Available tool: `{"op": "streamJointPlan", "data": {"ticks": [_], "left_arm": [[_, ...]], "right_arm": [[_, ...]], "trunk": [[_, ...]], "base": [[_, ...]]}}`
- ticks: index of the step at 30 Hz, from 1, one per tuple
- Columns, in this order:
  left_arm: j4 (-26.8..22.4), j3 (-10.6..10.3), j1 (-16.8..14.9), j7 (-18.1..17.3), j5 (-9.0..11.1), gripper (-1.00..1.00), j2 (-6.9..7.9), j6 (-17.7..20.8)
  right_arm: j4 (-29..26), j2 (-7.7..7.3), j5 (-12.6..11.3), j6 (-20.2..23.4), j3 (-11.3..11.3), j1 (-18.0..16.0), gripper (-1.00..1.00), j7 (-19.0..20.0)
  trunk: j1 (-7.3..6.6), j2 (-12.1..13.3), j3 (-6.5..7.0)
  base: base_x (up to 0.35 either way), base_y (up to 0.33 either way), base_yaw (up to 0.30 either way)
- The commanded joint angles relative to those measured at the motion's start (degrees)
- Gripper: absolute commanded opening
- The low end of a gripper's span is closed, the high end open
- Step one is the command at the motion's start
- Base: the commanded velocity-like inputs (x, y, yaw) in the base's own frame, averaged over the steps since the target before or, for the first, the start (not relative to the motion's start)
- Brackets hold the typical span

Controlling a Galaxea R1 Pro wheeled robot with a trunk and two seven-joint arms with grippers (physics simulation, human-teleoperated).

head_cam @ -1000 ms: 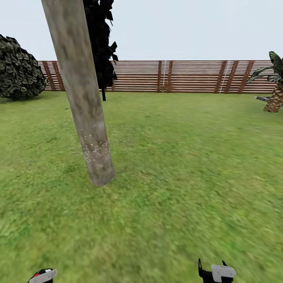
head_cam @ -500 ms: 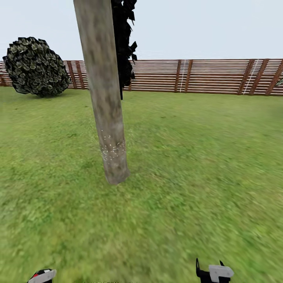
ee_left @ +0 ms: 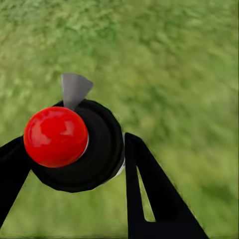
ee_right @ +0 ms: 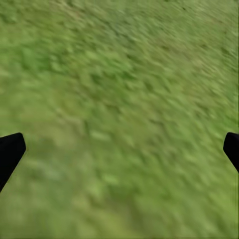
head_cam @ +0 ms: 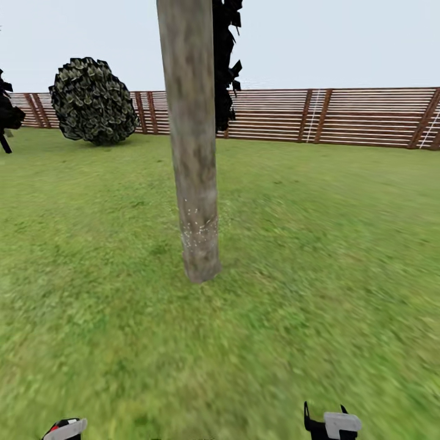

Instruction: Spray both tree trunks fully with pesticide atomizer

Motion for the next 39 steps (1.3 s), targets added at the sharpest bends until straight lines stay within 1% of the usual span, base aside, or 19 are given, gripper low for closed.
{"op": "streamJointPlan", "data": {"ticks": [1,17,24,39], "left_arm": [[0.07,0.51,-0.05,-0.54,-0.03,-1.0,0.0,-0.14],[0.11,0.6,-0.08,-0.54,-0.03,-1.0,-0.01,-0.12],[0.11,0.65,-0.07,-0.44,0.05,-1.0,0.0,-0.16],[0.11,0.6,-0.05,-0.52,0.05,-1.0,0.0,-0.07]], "right_arm": [[0.0,0.02,0.62,-0.07,-0.26,-0.02,1.0,-0.4],[0.0,0.02,0.62,-0.04,-0.26,-0.02,1.0,-0.4],[0.0,0.02,0.62,-0.05,-0.26,-0.02,1.0,-0.4],[0.0,0.02,0.62,-0.03,-0.26,-0.02,1.0,-0.4]], "trunk": [[-0.01,-0.02,-0.1],[-0.01,-0.02,-0.89],[-0.01,-0.02,-1.22],[-0.01,-0.02,-1.94]], "base": [[0.0,0.0,0.253],[-0.002,0.002,0.253],[-0.177,0.163,0.253],[-0.005,0.003,0.253]]}}
